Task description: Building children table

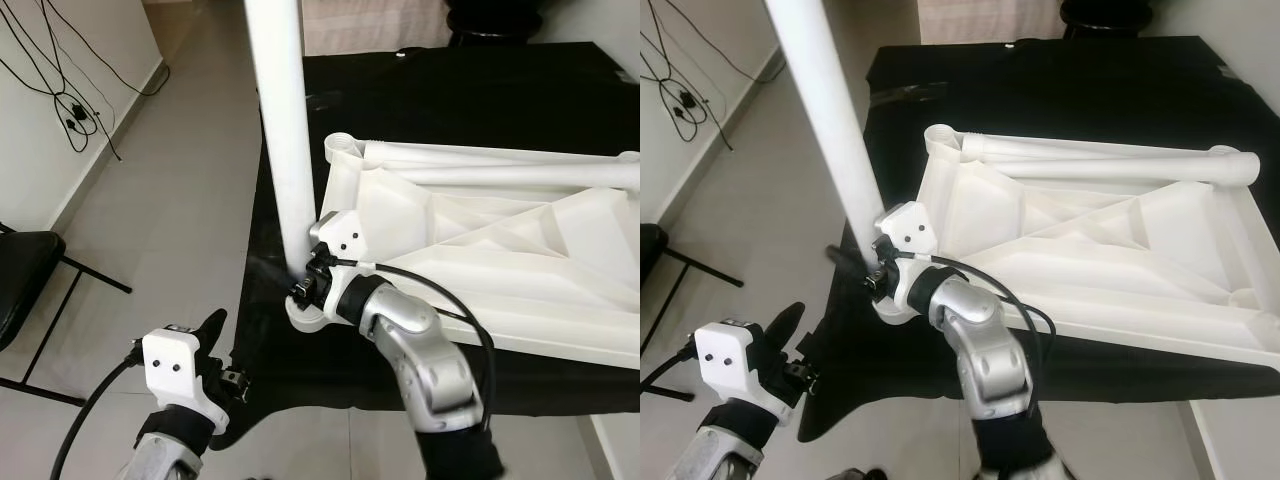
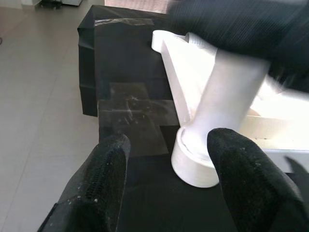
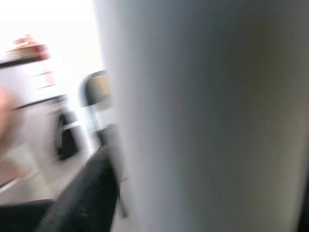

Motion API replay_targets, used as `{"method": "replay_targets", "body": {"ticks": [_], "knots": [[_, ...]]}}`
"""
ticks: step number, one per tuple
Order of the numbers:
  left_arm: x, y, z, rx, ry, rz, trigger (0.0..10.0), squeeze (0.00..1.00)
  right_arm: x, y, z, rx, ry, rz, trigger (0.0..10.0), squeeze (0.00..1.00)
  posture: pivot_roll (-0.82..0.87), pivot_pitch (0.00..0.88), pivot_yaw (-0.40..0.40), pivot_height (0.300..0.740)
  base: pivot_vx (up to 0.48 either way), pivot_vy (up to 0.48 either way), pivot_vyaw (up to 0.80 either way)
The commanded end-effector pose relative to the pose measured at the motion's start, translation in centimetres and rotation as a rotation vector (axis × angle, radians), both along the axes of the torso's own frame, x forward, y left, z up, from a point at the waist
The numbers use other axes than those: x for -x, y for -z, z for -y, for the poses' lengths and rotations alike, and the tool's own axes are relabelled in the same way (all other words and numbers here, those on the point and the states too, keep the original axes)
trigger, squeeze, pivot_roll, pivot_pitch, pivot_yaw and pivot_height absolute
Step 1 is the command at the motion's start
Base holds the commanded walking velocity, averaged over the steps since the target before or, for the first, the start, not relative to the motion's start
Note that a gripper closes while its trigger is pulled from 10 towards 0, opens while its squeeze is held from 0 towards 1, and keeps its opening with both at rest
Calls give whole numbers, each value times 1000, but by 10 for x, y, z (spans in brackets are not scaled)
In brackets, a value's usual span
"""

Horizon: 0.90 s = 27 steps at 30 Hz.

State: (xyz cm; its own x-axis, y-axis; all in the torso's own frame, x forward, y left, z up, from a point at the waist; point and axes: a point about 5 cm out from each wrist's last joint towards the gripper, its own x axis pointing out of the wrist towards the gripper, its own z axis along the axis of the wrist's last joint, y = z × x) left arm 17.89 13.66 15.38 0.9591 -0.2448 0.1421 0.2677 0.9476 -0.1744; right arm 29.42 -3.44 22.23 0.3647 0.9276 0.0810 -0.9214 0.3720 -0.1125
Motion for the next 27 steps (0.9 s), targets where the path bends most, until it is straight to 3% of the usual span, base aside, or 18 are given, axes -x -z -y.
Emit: {"method": "replay_targets", "body": {"ticks": [1,3,4,7,8,11,20,22,27], "knots": [[2,3,0,-5,-8,-13,10000,0,1,-4,-6,-4,-178,21,10000,1000,80,169,14,740,0,0,0],[4,2,0,-4,-9,-12,10000,0,-6,-7,-1,35,-246,52,10000,1000,87,178,9,740,0,0,0],[5,2,1,-4,-11,-11,10000,0,-11,-9,2,74,-298,82,10000,690,90,182,8,740,0,0,0],[6,2,1,-4,-12,-11,10000,0,-15,-11,4,101,-334,100,10000,690,90,182,8,740,0,0,0],[7,1,1,-4,-13,-11,10000,0,-18,-13,5,115,-375,93,10000,0,96,189,8,740,0,0,0],[9,0,2,-4,-11,-13,10000,0,-28,-20,6,145,-469,73,10000,0,105,198,9,740,0,0,0],[12,-1,3,-4,-9,-17,10000,0,-36,-25,3,151,-549,51,10000,0,111,216,6,740,0,0,0],[14,-2,3,-4,-8,-19,10000,0,-39,-24,-1,152,-596,31,0,0,116,220,5,740,0,0,0],[15,-2,4,-4,-10,-20,10000,0,-41,-23,-2,154,-626,27,0,0,119,223,5,740,0,0,0]]}}
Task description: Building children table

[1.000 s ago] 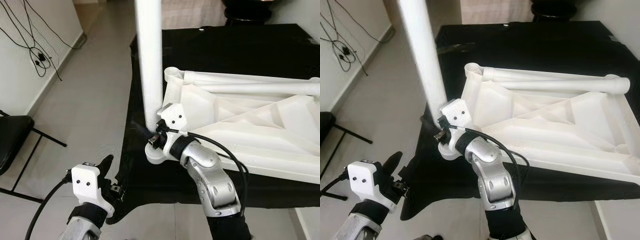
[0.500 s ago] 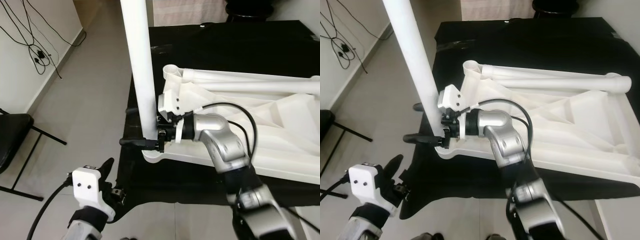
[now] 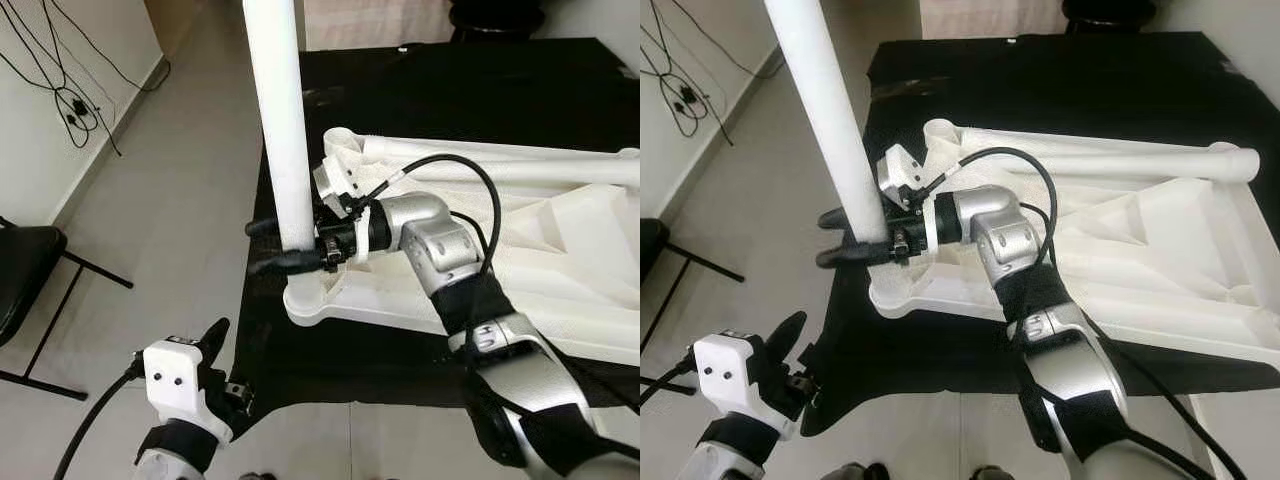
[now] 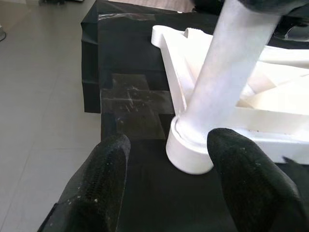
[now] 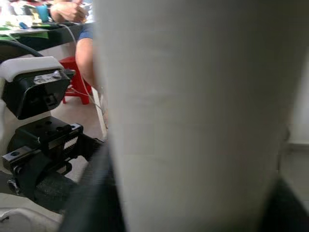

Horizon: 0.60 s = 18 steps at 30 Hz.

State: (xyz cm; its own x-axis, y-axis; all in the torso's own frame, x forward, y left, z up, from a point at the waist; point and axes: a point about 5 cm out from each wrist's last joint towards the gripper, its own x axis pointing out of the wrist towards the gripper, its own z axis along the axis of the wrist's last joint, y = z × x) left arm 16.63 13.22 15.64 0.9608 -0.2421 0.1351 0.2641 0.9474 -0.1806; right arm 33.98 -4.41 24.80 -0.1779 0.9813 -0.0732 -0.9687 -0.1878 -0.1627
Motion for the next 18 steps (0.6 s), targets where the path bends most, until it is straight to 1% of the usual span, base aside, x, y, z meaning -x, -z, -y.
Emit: {"method": "replay_targets", "body": {"ticks": [1,3,5,6,7,8,9,10,11,13,14,15,16,17,18], "knots": [[3,0,-1,-8,-8,-12,10000,0,4,3,-12,-1,-82,-12,0,0,118,223,5,740,0,0,0],[2,0,0,-7,-9,-12,10000,0,3,3,-11,-5,-80,-9,0,0,114,223,5,740,0,0,0],[2,0,0,-6,-9,-12,10000,0,2,4,-3,-21,-42,6,0,0,112,222,5,740,0,0,0],[1,0,0,-5,-9,-11,10000,0,2,5,3,-40,2,10,0,0,104,219,4,740,0,0,0],[1,0,0,-5,-9,-11,10000,0,2,5,3,-40,2,10,0,0,104,219,4,740,0,0,0],[1,0,0,-5,-10,-10,10000,0,3,6,10,-59,60,20,0,0,99,219,3,740,0,0,0],[0,0,0,-4,-10,-8,10000,0,5,15,22,-83,232,33,0,0,98,220,1,740,0,0,0],[-1,0,0,-4,-10,-7,10000,0,6,19,26,-86,308,42,0,0,99,220,2,740,0,0,0],[-1,0,0,-4,-10,-7,10000,0,6,19,26,-86,308,42,0,0,99,220,2,740,0,0,0],[-1,0,-1,-5,-10,-6,10000,0,14,33,30,-97,520,-12,0,0,99,219,3,740,0,0,0],[-2,1,-3,-7,-10,-6,10000,0,16,44,31,-90,786,0,0,0,95,221,10,740,0,0,0],[-2,1,-4,-8,-10,-6,10000,0,19,50,36,-87,986,17,0,0,95,221,10,740,0,0,0],[-2,1,-4,-8,-10,-6,10000,0,19,50,36,-87,986,17,0,0,95,221,10,740,0,0,0],[-3,1,-5,-10,-10,-6,10000,0,34,65,43,-49,1213,-10,0,0,73,218,21,740,0,0,0],[-4,1,-6,-13,-6,-6,10000,0,48,71,41,-31,1289,-2,0,0,79,212,37,740,0,0,0]]}}
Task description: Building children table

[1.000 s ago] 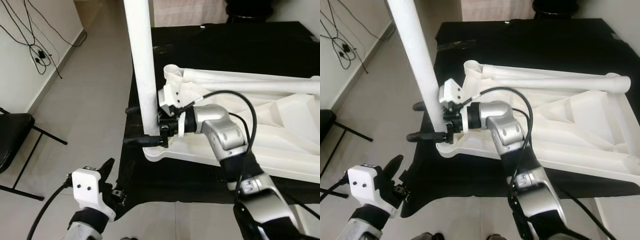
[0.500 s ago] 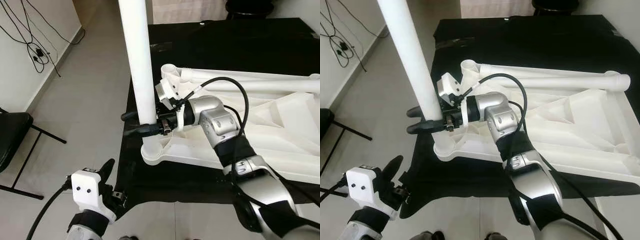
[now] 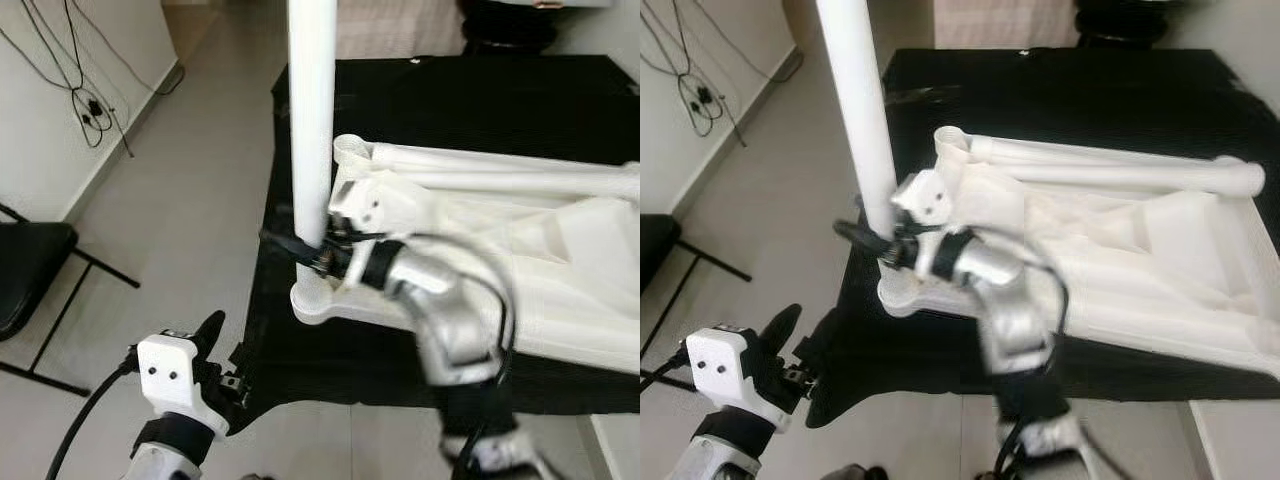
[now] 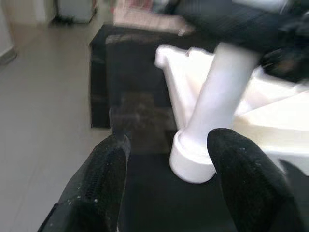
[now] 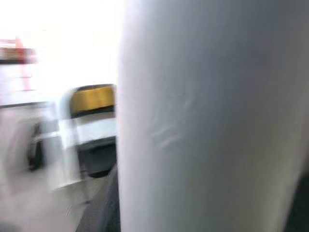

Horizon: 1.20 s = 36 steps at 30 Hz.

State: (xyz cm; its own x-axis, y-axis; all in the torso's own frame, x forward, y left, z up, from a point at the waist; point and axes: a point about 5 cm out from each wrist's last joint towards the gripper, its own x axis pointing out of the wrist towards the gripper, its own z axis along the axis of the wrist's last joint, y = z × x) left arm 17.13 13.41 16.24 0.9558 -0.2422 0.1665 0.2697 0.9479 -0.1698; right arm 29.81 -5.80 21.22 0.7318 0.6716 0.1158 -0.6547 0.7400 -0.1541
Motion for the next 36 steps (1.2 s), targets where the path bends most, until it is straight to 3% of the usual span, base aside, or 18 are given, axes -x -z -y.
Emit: {"method": "replay_targets", "body": {"ticks": [1,2,4,11,12,13,14,15,16,17,23,26,27,31,36], "knots": [[-1,9,-4,-14,-2,-41,10000,0,11,38,20,71,285,-153,0,0,70,194,41,740,0,0,0],[-1,9,-4,-14,-2,-41,10000,0,11,38,20,71,285,-153,0,0,70,194,41,740,0,0,0],[-4,11,-4,-16,1,-44,10000,0,7,35,3,47,230,-136,0,0,87,178,35,740,0,0,0],[-5,11,-5,-16,-5,-43,10000,0,5,32,-5,51,226,-145,0,0,92,169,26,740,0,0,0],[-5,11,-5,-17,-12,-42,10000,0,5,32,-7,51,217,-150,1804,0,92,166,22,740,0,0,0],[-4,11,-6,-17,-20,-39,10000,0,5,31,-12,34,160,-171,10000,0,95,164,16,740,0,0,0],[-4,11,-6,-17,-20,-39,10000,0,5,31,-12,34,160,-171,10000,0,95,164,16,740,0,0,0],[-4,11,-6,-16,-24,-38,10000,0,6,28,-18,21,76,-175,10000,0,93,165,16,740,0,0,0],[-4,11,-5,-15,-25,-38,10000,0,8,23,-23,-5,-3,-176,10000,925,91,165,15,740,0,0,0],[-4,11,-5,-13,-22,-38,10000,0,9,17,-28,-24,-102,-171,10000,1000,92,165,16,740,0,0,0],[-3,12,-4,-9,-14,-39,10000,0,3,4,-26,-10,-261,-120,10000,1000,93,164,12,740,0,0,0],[-3,12,-2,-5,-12,-39,10000,0,-4,0,-18,67,-409,-80,10000,953,105,165,3,740,0,0,0],[-3,11,-1,-4,-12,-38,10000,0,-1,1,-15,112,-514,-66,10000,0,107,169,1,740,0,0,0],[-2,11,0,-2,-13,-36,10000,0,-1,4,-7,184,-690,-80,10000,0,112,173,3,740,0,0,0],[-1,11,0,-2,-12,-36,10000,0,-7,3,-5,222,-719,-65,10000,0,114,173,3,740,0,0,0]]}}
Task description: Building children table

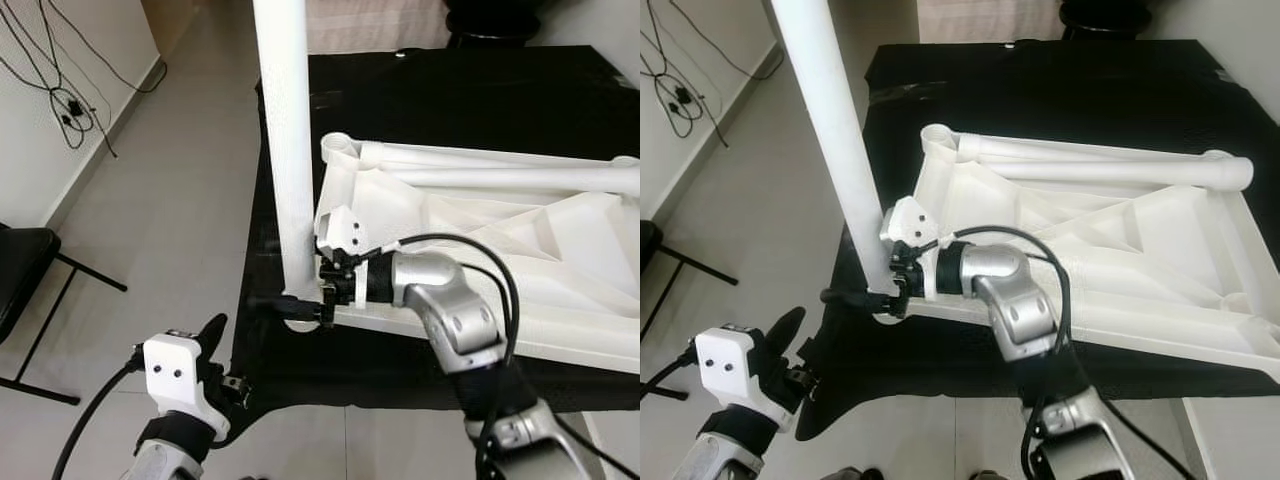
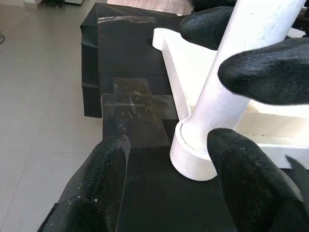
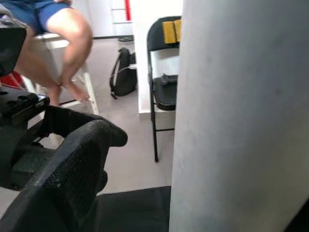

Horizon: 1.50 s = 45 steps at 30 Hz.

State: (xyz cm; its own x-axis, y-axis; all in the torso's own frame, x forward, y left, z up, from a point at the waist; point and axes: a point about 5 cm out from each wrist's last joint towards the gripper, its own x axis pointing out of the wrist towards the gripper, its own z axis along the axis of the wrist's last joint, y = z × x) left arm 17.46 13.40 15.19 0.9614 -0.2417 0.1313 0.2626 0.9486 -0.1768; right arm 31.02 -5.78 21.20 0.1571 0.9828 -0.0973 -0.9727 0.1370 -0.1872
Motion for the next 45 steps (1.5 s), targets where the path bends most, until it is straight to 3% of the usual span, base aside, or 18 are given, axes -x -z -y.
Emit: {"method": "replay_targets", "body": {"ticks": [1,12,14,15,17,18,19,20,22,25,26,31,37,38,39,40,43,45], "knots": [[3,0,0,1,-9,-2,10000,0,-6,-2,-6,-1,-31,0,0,0,117,179,4,740,0,0,0],[3,-1,0,0,-10,-2,10000,0,-7,1,-6,-6,-50,-26,0,0,113,189,5,740,0,0,0],[3,0,0,1,-10,-3,10000,0,-6,8,-5,8,-6,-54,0,0,87,188,1,740,0,0,0],[3,0,-1,1,-8,-3,10000,0,-7,17,-9,36,151,-69,0,0,86,187,0,740,0,0,0],[3,0,-1,1,-8,-3,10000,0,-7,17,-9,36,151,-69,0,0,86,187,0,740,0,0,0],[3,0,-1,0,-8,-3,10000,0,-10,21,-11,46,285,-47,0,0,84,189,0,740,0,0,0],[2,0,-2,-1,-9,-3,10000,0,-4,29,-11,39,525,-25,0,0,79,191,3,740,0,0,0],[2,0,-2,-1,-9,-3,10000,0,-4,29,-11,39,525,-25,0,0,79,191,3,740,0,0,0],[1,0,-3,-3,-9,-2,10000,0,12,34,-10,-6,833,-20,0,0,72,192,13,740,0,0,0],[0,0,-4,-5,-7,-2,10000,0,18,31,-21,-45,821,-36,0,0,75,180,18,740,0,0,0],[-1,1,-4,-7,-4,-2,10000,0,14,27,-26,-60,824,-27,0,0,87,175,20,740,0,0,0],[-2,1,-4,-9,-7,-1,10000,0,4,19,-28,-70,829,-10,0,0,95,169,16,740,0,0,0],[-2,1,-4,-10,-13,1,10000,0,5,16,-34,-79,783,-22,0,0,95,169,16,740,0,0,0],[-2,1,-5,-10,-15,2,10000,0,8,15,-40,-85,747,-31,10000,0,95,169,16,740,0,0,0],[-2,1,-4,-9,-16,2,10000,0,11,12,-44,-101,695,-50,10000,0,92,164,13,740,0,0,0],[-3,1,-4,-8,-15,3,10000,0,13,8,-47,-122,623,-64,10000,1000,90,164,12,740,0,0,0],[-3,1,-4,-7,-15,3,10000,0,13,3,-46,-139,573,-71,10000,1000,89,163,11,740,0,0,0],[-3,1,-3,-4,-13,3,10000,0,15,-5,-42,-160,431,-77,10000,1000,86,161,9,740,0,0,0]]}}
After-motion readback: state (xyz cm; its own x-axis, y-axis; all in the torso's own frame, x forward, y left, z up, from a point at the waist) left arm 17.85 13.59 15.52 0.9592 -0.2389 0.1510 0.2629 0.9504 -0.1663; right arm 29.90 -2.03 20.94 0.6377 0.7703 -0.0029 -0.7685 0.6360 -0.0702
